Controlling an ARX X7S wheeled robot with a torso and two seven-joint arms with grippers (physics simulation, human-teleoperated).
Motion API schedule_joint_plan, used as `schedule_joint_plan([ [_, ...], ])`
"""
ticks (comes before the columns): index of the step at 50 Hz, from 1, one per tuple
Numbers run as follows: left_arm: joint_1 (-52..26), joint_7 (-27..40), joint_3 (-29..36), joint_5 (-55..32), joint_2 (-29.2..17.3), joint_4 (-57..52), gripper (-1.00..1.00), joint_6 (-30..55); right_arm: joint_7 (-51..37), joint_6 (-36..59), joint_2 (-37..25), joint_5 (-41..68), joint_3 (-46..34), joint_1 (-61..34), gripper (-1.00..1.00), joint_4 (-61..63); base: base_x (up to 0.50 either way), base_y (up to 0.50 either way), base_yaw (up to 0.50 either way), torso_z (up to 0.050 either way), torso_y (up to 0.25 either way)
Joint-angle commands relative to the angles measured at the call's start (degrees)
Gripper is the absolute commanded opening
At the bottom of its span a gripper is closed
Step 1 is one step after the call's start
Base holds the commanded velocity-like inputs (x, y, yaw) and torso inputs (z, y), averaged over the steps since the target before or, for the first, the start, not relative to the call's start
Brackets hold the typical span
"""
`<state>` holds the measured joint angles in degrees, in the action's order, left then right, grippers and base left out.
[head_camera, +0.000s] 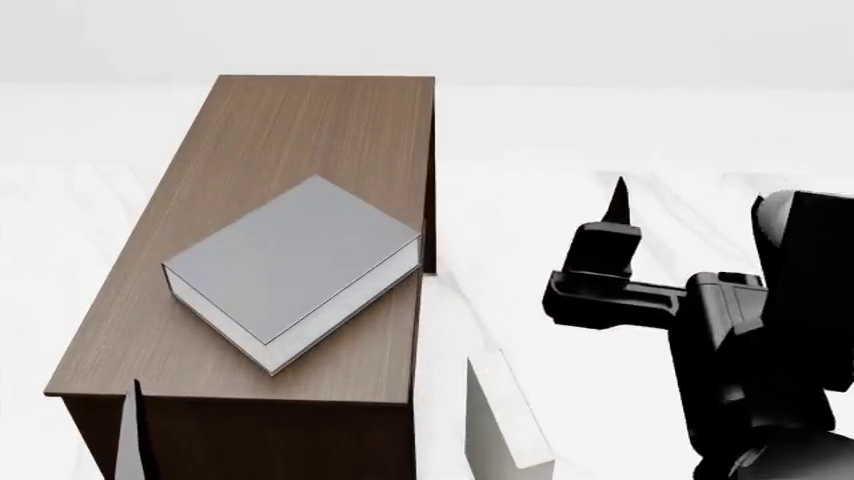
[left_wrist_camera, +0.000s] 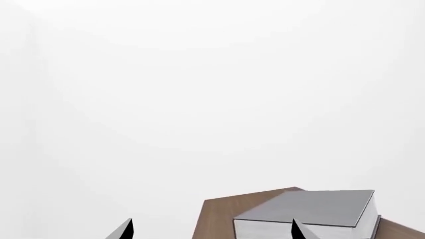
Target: Pick up the book in the middle and place it on the cabinet shelf.
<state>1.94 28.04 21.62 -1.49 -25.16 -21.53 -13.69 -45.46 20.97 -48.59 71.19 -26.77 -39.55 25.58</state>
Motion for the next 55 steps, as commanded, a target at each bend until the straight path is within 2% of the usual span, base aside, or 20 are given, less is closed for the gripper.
schedule_joint_plan([
  [1, -0.8, -0.5, -2.8, 0.1, 1.0, -0.7, 1.00, 0.9, -0.8, -14.5, 1.1, -15.3, 5.3, 14.6, 1.00, 6.9, 0.00, 0.00, 0.00, 0.000, 0.000],
  [9, -1.4, 0.4, -3.9, 0.3, 0.8, -1.4, 1.00, 1.5, -2.3, -31.2, 6.0, -37.2, 7.2, 26.7, 1.00, 3.7, 0.00, 0.00, 0.00, 0.000, 0.000],
  [21, -2.0, 2.3, -6.3, 0.4, 0.6, -2.7, 1.00, 1.8, -4.0, -43.1, 10.1, -55.9, 7.7, 31.9, 1.00, -1.0, 0.00, 0.00, 0.00, 0.000, 0.000],
  [26, -2.1, 4.5, -8.6, 2.3, 0.3, -3.5, 1.00, -0.6, -6.5, -47.3, 11.1, -60.4, 10.6, 32.7, 1.00, -1.0, 0.00, 0.00, 0.00, 0.000, 0.000],
  [38, -4.1, 13.7, -21.3, 7.2, -0.6, -5.4, 1.00, -4.7, -13.4, -51.9, 10.8, -64.7, 23.2, 30.6, 1.00, 0.7, 0.00, 0.00, 0.00, 0.000, 0.000],
  [42, -4.3, 17.5, -26.8, 8.8, -0.4, -6.6, 1.00, -5.1, -15.0, -54.3, 10.4, -67.9, 27.6, 31.3, 1.00, 1.9, 0.00, 0.00, 0.00, 0.000, 0.000],
  [55, -4.5, 22.7, -36.6, 11.6, -0.7, -8.9, 1.00, -3.9, -17.4, -56.9, 8.2, -70.9, 40.5, 31.3, 1.00, 7.2, 0.00, 0.00, 0.00, 0.000, 0.000],
])
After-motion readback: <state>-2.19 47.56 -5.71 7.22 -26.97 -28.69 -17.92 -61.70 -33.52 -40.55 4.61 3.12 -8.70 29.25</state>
